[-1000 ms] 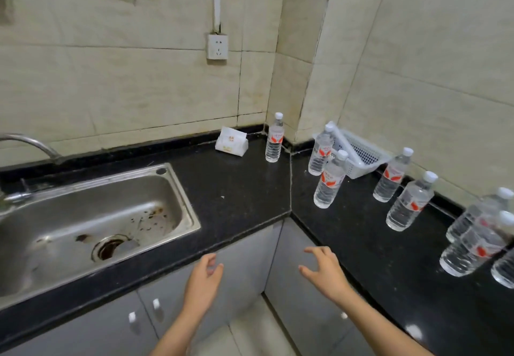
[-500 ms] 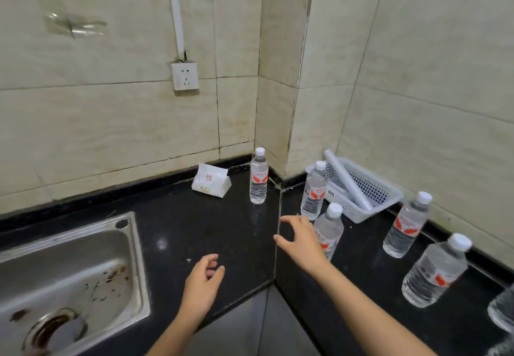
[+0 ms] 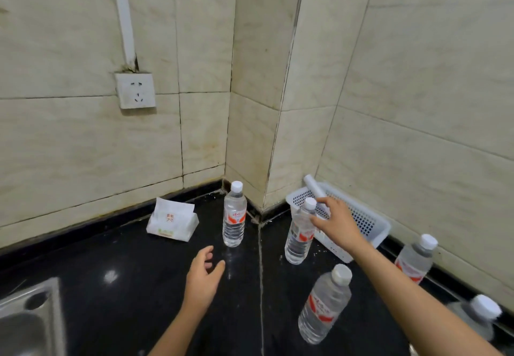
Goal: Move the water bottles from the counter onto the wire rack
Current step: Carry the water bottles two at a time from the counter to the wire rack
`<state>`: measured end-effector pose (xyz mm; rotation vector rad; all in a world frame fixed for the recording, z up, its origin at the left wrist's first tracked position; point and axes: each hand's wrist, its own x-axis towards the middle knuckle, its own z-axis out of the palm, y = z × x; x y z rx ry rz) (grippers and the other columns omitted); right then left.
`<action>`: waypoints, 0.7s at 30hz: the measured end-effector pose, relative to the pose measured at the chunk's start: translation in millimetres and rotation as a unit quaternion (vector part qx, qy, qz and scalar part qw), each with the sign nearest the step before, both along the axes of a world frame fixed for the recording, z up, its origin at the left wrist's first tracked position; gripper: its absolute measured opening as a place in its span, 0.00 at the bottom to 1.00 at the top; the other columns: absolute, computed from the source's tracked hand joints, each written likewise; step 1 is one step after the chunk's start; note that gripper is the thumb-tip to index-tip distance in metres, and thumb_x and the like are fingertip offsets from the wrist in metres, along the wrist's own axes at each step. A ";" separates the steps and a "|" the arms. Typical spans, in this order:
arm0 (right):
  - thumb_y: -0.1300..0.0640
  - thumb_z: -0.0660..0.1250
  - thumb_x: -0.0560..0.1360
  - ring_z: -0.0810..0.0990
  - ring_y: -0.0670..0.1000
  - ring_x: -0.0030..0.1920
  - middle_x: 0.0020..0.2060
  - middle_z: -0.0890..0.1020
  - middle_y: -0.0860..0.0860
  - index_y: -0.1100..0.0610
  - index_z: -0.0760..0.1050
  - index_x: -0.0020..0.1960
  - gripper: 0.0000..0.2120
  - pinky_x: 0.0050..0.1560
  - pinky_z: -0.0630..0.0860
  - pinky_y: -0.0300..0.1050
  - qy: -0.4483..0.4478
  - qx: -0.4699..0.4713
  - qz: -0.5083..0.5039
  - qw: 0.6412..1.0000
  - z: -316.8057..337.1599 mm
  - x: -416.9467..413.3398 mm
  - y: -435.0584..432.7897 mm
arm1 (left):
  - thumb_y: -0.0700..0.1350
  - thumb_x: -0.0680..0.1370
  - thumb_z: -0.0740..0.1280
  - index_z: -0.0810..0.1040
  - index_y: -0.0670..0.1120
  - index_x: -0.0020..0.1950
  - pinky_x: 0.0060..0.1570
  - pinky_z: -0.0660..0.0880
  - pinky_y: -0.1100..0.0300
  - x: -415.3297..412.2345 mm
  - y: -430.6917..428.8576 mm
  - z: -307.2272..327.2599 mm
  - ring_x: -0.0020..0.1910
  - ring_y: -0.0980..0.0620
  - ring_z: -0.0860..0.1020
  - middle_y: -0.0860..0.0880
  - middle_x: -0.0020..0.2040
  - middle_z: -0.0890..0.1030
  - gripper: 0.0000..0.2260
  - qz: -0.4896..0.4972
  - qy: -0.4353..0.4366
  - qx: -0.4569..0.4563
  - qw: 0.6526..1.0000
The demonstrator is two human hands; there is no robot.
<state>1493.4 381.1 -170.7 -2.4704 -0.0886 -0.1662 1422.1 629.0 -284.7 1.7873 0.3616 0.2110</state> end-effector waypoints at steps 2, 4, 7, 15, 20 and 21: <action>0.56 0.68 0.71 0.71 0.55 0.62 0.63 0.71 0.59 0.57 0.68 0.65 0.24 0.54 0.67 0.43 0.028 -0.012 -0.030 0.999 -9.7 17.0 -8.9 | 0.39 0.74 0.67 0.66 0.43 0.68 0.59 0.68 0.53 24.0 5.4 1.6 0.57 0.48 0.71 0.41 0.64 0.71 0.24 0.001 -0.008 -0.003 1.000; 0.57 0.69 0.71 0.73 0.57 0.61 0.63 0.72 0.60 0.60 0.66 0.66 0.26 0.54 0.70 0.46 0.072 -0.006 -0.065 0.995 -22.1 28.2 -16.7 | 0.39 0.73 0.68 0.64 0.44 0.70 0.63 0.67 0.50 43.7 12.0 -5.1 0.63 0.45 0.70 0.41 0.67 0.69 0.27 -0.002 -0.003 -0.001 1.000; 0.57 0.70 0.71 0.75 0.56 0.53 0.56 0.73 0.58 0.61 0.64 0.67 0.28 0.54 0.73 0.49 0.140 0.017 -0.109 0.984 -41.4 40.7 -28.5 | 0.41 0.71 0.70 0.61 0.45 0.71 0.67 0.65 0.46 64.9 18.2 -22.0 0.67 0.43 0.66 0.41 0.70 0.66 0.31 -0.009 0.019 0.013 1.000; 0.57 0.72 0.70 0.70 0.58 0.64 0.65 0.69 0.61 0.61 0.59 0.70 0.34 0.58 0.71 0.47 0.207 0.045 -0.106 0.972 -78.3 57.1 -37.9 | 0.43 0.69 0.72 0.56 0.45 0.74 0.70 0.59 0.49 102.4 -1.3 -36.3 0.72 0.43 0.59 0.42 0.73 0.61 0.38 -0.024 0.044 0.029 0.998; 0.57 0.73 0.69 0.70 0.53 0.58 0.65 0.69 0.60 0.59 0.56 0.71 0.38 0.58 0.69 0.45 0.204 0.075 -0.053 0.975 -90.5 72.0 -34.4 | 0.44 0.68 0.74 0.53 0.44 0.74 0.70 0.56 0.49 118.4 -11.6 -31.9 0.73 0.43 0.57 0.42 0.74 0.59 0.41 -0.013 0.029 0.057 0.998; 0.58 0.73 0.69 0.70 0.51 0.56 0.63 0.69 0.58 0.59 0.56 0.71 0.38 0.57 0.68 0.43 0.196 0.083 -0.039 0.976 -90.6 76.1 -33.0 | 0.44 0.68 0.74 0.53 0.44 0.74 0.70 0.56 0.49 121.5 -12.6 -30.5 0.73 0.43 0.57 0.42 0.74 0.59 0.42 -0.008 0.028 0.061 0.998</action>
